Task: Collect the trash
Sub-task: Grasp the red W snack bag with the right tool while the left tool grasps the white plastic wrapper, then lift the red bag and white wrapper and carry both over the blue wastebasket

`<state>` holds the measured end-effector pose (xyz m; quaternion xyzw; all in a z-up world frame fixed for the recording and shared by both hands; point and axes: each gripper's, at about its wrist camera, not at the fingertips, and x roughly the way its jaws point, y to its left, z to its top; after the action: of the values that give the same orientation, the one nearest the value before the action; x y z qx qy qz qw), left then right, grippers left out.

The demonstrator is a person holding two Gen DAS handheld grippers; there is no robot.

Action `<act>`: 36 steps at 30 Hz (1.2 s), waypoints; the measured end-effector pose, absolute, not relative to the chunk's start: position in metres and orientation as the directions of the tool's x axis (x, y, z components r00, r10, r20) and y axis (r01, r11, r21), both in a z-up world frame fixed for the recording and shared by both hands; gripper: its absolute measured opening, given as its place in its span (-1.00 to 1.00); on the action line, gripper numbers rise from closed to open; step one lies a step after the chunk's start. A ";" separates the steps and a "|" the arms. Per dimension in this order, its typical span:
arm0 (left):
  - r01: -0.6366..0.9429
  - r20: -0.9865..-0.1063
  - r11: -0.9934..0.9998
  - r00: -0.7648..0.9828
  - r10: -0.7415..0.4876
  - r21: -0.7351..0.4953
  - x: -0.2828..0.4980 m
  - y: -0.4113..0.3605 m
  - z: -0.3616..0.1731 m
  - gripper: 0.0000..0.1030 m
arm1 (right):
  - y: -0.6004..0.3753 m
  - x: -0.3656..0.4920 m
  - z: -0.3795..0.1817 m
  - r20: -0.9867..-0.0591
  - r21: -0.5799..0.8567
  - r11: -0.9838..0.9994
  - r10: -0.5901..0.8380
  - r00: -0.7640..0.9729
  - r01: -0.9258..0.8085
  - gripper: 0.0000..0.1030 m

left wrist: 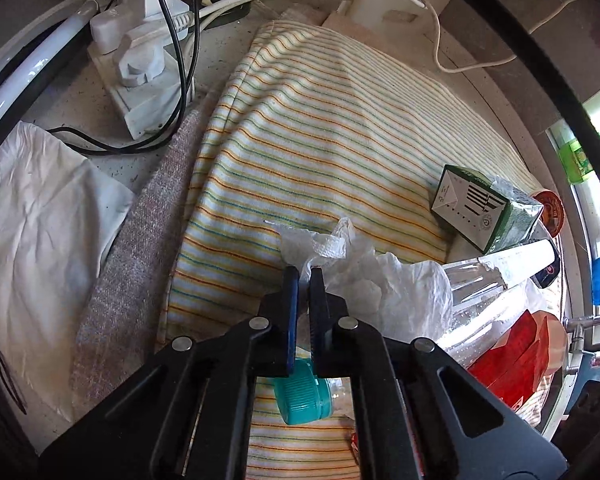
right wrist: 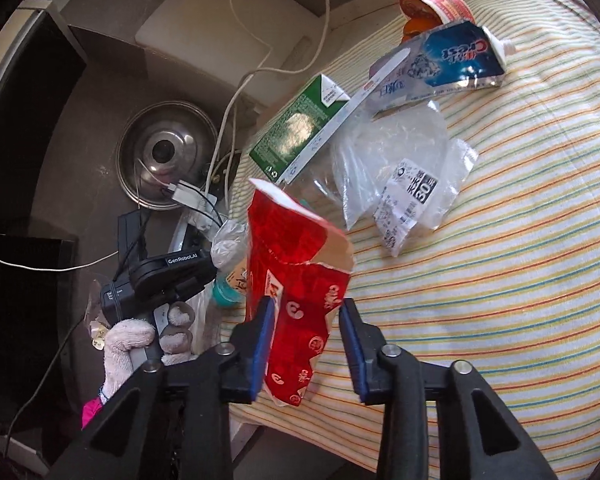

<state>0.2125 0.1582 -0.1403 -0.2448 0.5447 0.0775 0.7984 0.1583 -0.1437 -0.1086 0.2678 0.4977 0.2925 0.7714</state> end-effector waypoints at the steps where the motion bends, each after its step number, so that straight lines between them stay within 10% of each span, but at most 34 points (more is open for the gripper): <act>1: -0.392 -0.907 0.867 0.396 -0.142 -0.307 0.211 0.157 -0.141 -0.96 | -0.138 0.159 -0.111 -0.612 0.707 0.683 0.721 0.325 -0.184 -0.12; 10: -0.407 -0.887 0.861 0.449 -0.103 -0.306 0.196 0.164 -0.124 -0.98 | -0.123 0.154 -0.097 -0.620 0.655 0.707 0.704 0.345 -0.265 -1.00; 17: -0.430 -0.875 0.848 0.479 -0.078 -0.311 0.180 0.175 -0.108 -0.98 | -0.119 0.153 -0.082 -0.621 0.618 0.709 0.705 0.342 -0.339 -1.00; 20: -0.436 -0.872 0.840 0.482 -0.085 -0.323 0.171 0.177 -0.107 -0.98 | -0.122 0.157 -0.091 -0.653 0.625 0.727 0.687 0.320 -0.285 -0.37; 22: -0.429 -0.875 0.845 0.477 -0.087 -0.318 0.167 0.174 -0.108 -0.98 | -0.129 0.154 -0.096 -0.642 0.635 0.728 0.683 0.348 -0.256 0.46; 31: -0.433 -0.886 0.846 0.454 -0.094 -0.311 0.160 0.167 -0.118 -0.98 | -0.091 0.174 -0.133 -0.581 0.712 0.649 0.759 0.294 -0.267 0.62; 32: -0.433 -0.886 0.847 0.455 -0.091 -0.309 0.160 0.167 -0.117 -0.98 | -0.086 0.175 -0.133 -0.563 0.728 0.626 0.778 0.279 -0.278 0.55; 34: -0.438 -0.883 0.843 0.462 -0.085 -0.311 0.159 0.168 -0.116 -0.98 | -0.076 0.179 -0.134 -0.568 0.732 0.618 0.786 0.243 -0.286 -0.22; 36: -0.444 -0.878 0.838 0.472 -0.082 -0.318 0.155 0.172 -0.114 -0.98 | -0.073 0.180 -0.133 -0.553 0.745 0.598 0.801 0.227 -0.296 -0.34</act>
<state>0.1548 0.1722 -0.1136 -0.2625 0.5017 0.1108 0.8168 0.1804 -0.0731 -0.1333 0.2530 0.4996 0.3701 0.7412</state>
